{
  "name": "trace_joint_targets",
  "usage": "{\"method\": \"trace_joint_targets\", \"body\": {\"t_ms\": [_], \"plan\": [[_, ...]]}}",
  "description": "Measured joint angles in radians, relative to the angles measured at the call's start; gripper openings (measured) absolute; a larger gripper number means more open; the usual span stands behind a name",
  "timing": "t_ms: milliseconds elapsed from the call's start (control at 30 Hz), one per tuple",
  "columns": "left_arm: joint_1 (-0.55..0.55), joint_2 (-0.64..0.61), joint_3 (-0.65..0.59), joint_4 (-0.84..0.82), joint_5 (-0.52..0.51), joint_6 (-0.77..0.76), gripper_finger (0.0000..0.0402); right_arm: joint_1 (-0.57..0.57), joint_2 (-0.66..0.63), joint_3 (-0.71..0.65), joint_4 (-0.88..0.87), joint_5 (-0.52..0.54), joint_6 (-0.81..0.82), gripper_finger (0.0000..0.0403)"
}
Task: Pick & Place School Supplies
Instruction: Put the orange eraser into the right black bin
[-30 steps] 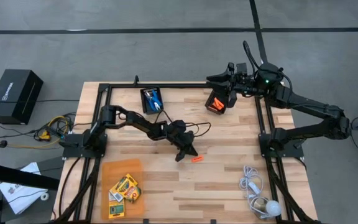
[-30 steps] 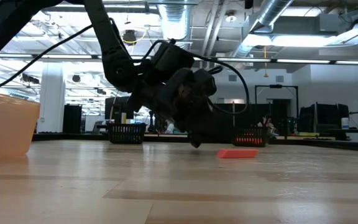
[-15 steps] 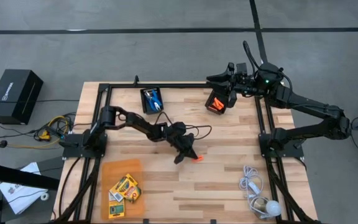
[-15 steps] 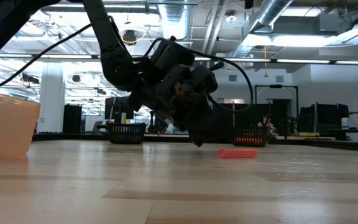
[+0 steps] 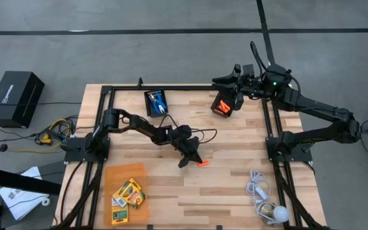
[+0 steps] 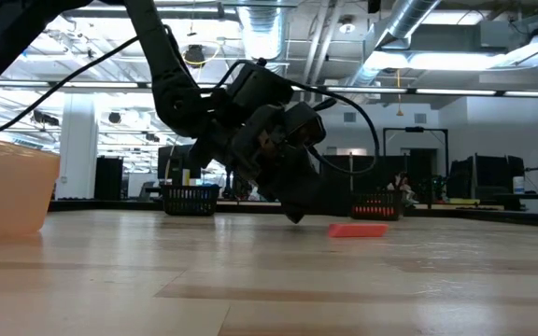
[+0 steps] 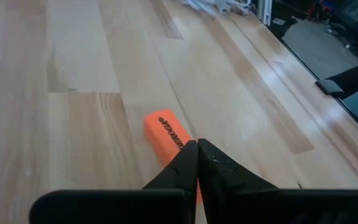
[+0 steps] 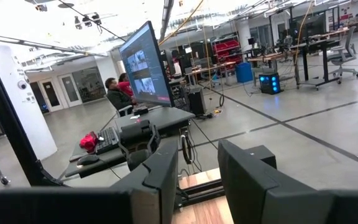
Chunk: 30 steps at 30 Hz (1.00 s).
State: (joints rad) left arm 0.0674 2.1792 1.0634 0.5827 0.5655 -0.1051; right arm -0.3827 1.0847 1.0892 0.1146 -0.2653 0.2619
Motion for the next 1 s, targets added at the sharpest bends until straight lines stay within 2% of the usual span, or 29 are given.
{"method": "trace_joint_targets", "body": {"t_ms": [800,1000], "plan": [[-0.001,0.002,0.002,-0.063,-0.027,0.055,0.0004,0.0,0.0,0.0,0.036,0.0,0.0,0.0107],[-0.004,0.04,0.004,-0.063,-0.033,0.056,0.0004,0.0,0.0,0.0,0.035,0.0,0.0,0.0107]]}}
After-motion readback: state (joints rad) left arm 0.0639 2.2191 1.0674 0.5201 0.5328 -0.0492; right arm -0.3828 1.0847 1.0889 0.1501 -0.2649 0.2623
